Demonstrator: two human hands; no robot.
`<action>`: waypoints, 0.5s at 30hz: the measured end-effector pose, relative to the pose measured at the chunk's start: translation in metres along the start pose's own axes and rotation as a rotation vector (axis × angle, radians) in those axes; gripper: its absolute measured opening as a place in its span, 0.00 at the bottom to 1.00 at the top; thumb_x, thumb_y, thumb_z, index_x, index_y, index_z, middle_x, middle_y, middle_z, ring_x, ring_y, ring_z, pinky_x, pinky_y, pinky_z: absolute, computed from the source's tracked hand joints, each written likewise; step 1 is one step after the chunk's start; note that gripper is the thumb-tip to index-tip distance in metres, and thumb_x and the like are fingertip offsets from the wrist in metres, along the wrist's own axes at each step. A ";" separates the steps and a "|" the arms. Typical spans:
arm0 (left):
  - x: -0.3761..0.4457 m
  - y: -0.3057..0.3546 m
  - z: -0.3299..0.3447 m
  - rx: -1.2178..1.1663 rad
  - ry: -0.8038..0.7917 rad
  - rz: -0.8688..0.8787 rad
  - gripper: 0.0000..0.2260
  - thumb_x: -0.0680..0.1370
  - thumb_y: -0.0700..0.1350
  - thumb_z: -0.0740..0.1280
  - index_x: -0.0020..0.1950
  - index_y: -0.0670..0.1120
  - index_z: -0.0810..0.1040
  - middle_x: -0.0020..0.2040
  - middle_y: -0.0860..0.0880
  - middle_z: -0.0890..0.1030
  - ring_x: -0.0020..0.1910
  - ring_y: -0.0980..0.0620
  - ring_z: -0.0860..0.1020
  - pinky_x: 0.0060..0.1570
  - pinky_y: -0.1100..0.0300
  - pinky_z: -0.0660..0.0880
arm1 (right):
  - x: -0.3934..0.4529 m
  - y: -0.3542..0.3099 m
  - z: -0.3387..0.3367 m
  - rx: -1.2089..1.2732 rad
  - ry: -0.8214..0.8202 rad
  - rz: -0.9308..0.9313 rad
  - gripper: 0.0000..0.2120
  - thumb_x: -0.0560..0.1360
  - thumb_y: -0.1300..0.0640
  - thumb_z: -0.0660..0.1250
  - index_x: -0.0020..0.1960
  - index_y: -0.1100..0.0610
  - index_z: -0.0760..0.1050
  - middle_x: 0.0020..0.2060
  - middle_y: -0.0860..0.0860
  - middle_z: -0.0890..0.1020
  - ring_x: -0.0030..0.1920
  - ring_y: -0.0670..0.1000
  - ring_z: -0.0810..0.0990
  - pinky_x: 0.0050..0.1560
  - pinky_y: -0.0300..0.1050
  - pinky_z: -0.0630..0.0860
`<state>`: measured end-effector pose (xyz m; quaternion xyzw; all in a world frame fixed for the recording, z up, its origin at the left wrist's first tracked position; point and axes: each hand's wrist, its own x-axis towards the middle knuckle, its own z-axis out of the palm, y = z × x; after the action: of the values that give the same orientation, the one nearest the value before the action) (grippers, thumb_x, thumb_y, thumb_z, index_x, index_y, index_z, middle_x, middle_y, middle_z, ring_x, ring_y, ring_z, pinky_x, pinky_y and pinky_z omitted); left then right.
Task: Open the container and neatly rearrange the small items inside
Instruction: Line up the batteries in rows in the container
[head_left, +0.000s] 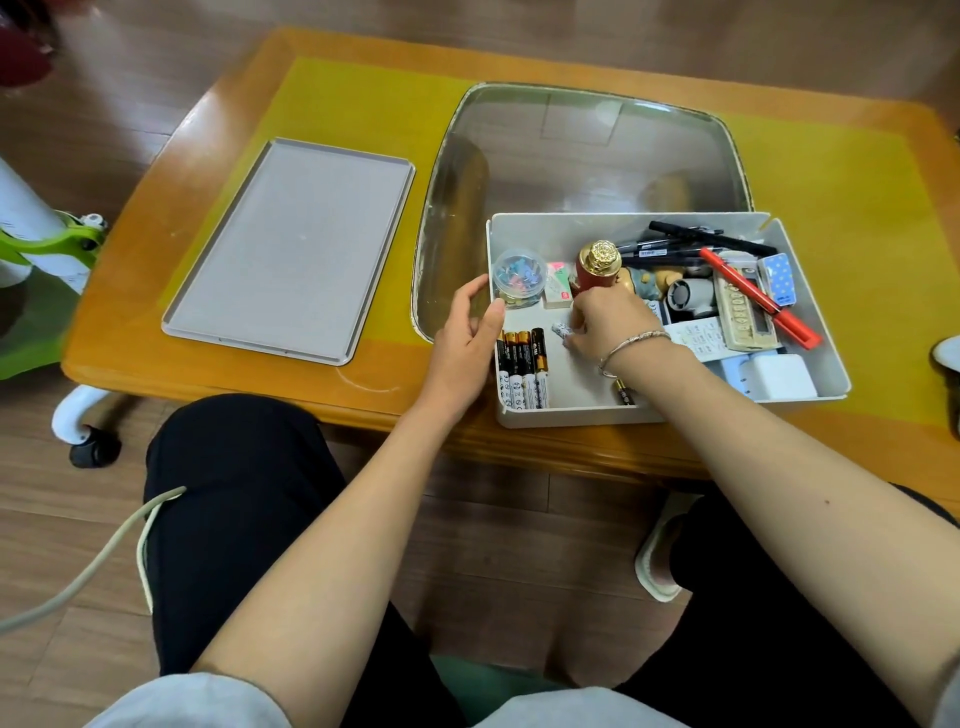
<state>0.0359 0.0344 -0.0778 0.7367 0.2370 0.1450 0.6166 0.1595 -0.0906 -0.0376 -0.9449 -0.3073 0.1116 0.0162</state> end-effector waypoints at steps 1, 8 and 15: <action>0.000 0.000 0.000 -0.001 -0.001 0.000 0.19 0.81 0.54 0.58 0.72 0.52 0.64 0.43 0.66 0.79 0.45 0.64 0.80 0.45 0.49 0.81 | -0.003 0.002 -0.001 0.002 -0.018 -0.004 0.12 0.71 0.55 0.71 0.53 0.58 0.78 0.50 0.59 0.79 0.49 0.60 0.78 0.51 0.51 0.78; 0.000 0.001 0.000 0.001 0.003 -0.001 0.19 0.82 0.54 0.58 0.72 0.51 0.64 0.43 0.67 0.78 0.44 0.68 0.79 0.44 0.52 0.81 | -0.019 -0.003 -0.009 0.461 -0.504 0.157 0.09 0.70 0.65 0.73 0.48 0.60 0.77 0.37 0.59 0.84 0.38 0.57 0.85 0.37 0.48 0.82; 0.000 0.000 0.000 -0.011 0.002 0.006 0.19 0.81 0.53 0.59 0.72 0.52 0.64 0.44 0.67 0.78 0.45 0.68 0.79 0.44 0.56 0.81 | -0.026 0.003 -0.017 0.545 -0.556 0.087 0.14 0.71 0.71 0.68 0.55 0.61 0.74 0.39 0.58 0.84 0.38 0.54 0.84 0.39 0.46 0.82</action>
<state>0.0364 0.0345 -0.0776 0.7337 0.2346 0.1492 0.6200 0.1447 -0.1077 -0.0162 -0.8517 -0.2186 0.4417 0.1780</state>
